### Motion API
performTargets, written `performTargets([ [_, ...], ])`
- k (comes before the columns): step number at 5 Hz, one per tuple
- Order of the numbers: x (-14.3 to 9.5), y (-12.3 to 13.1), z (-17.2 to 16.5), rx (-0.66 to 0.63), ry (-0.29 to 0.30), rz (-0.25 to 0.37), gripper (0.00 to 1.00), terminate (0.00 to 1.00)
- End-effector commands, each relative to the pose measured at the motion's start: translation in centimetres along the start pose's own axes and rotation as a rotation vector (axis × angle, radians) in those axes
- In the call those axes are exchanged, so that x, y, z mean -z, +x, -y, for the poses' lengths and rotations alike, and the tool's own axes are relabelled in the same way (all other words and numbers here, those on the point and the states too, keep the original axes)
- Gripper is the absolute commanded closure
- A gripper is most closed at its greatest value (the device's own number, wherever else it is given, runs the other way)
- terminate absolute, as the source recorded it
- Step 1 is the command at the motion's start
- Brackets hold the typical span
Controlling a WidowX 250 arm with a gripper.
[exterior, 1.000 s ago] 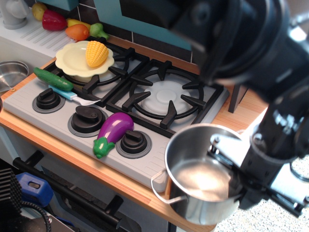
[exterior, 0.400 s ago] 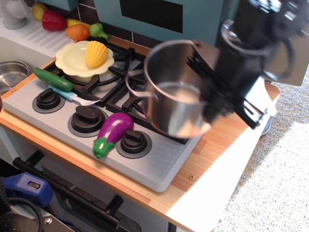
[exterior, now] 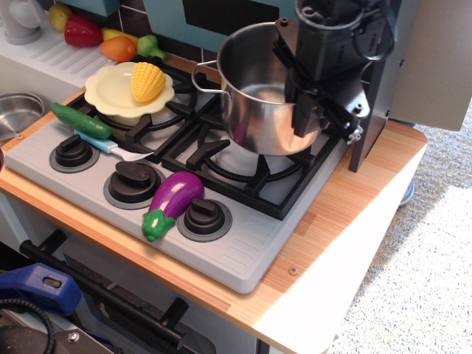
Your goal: Put pot or pan on stove
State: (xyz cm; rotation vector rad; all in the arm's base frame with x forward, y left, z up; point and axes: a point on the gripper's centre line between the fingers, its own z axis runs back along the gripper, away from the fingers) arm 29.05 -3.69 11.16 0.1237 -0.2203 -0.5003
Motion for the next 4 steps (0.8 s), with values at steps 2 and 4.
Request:
performTargets([
  [2,2.2,-0.9,-2.8,0.012,-0.064,0.069,0.0,0.0],
  [4,3.0,-1.3,-2.7,0.019,-0.091,0.093,0.0,1.0],
])
